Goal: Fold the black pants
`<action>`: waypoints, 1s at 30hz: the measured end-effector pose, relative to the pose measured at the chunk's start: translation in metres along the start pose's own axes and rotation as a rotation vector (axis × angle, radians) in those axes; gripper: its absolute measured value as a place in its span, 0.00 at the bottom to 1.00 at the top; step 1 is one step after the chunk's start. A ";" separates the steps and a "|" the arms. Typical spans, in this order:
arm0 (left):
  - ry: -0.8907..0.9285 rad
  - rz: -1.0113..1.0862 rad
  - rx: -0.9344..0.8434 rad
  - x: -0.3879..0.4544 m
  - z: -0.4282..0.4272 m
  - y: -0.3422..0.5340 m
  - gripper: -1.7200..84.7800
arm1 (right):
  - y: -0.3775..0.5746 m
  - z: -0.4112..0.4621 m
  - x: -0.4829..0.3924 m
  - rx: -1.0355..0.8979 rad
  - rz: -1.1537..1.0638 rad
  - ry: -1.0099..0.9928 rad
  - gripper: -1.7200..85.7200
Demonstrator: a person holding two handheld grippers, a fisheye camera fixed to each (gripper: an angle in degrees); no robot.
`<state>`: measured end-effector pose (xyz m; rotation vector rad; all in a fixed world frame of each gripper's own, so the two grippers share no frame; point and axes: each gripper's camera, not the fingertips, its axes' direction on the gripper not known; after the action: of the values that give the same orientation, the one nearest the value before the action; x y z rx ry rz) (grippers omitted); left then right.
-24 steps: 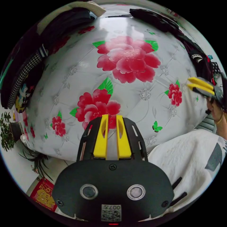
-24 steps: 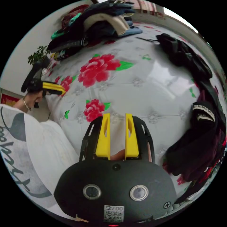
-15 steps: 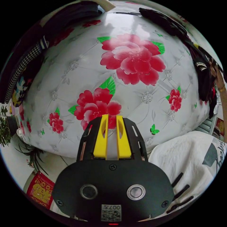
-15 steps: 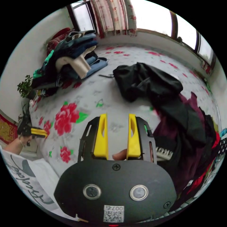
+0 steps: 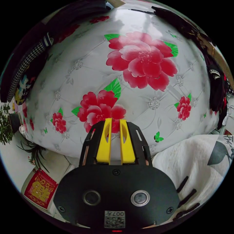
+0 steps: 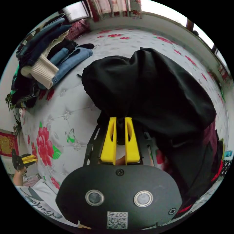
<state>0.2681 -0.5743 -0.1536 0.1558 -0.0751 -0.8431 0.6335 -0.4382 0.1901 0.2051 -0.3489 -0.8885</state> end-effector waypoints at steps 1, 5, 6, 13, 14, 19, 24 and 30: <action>0.004 0.003 -0.004 -0.002 0.001 0.001 0.08 | 0.008 -0.008 -0.003 0.016 0.006 -0.027 0.05; 0.022 0.030 0.002 -0.014 0.005 0.012 0.08 | 0.054 -0.054 -0.045 0.132 -0.078 -0.231 0.03; 0.030 0.029 0.017 -0.019 0.007 0.018 0.08 | 0.077 -0.074 -0.073 0.170 -0.136 -0.309 0.03; 0.219 -0.232 0.178 -0.071 0.017 0.080 0.02 | 0.230 -0.151 -0.307 0.019 -0.682 -0.822 0.04; 0.314 -0.295 0.212 -0.086 0.022 0.098 0.02 | 0.241 -0.157 -0.324 -0.007 -0.751 -0.866 0.04; 0.435 -0.447 0.323 -0.139 0.040 0.184 0.01 | 0.266 -0.191 -0.356 0.007 -0.897 -0.544 0.07; 0.371 -0.473 0.384 -0.170 0.045 0.271 0.05 | 0.249 -0.197 -0.278 0.070 -0.435 -0.359 0.10; 0.432 -0.287 0.404 -0.164 0.049 0.297 0.12 | 0.263 -0.191 -0.212 0.034 -0.102 -0.175 0.12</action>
<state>0.3715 -0.2625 -0.0569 0.7382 0.1891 -1.0566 0.7728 -0.1031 0.0518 0.1780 -0.5197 -1.0048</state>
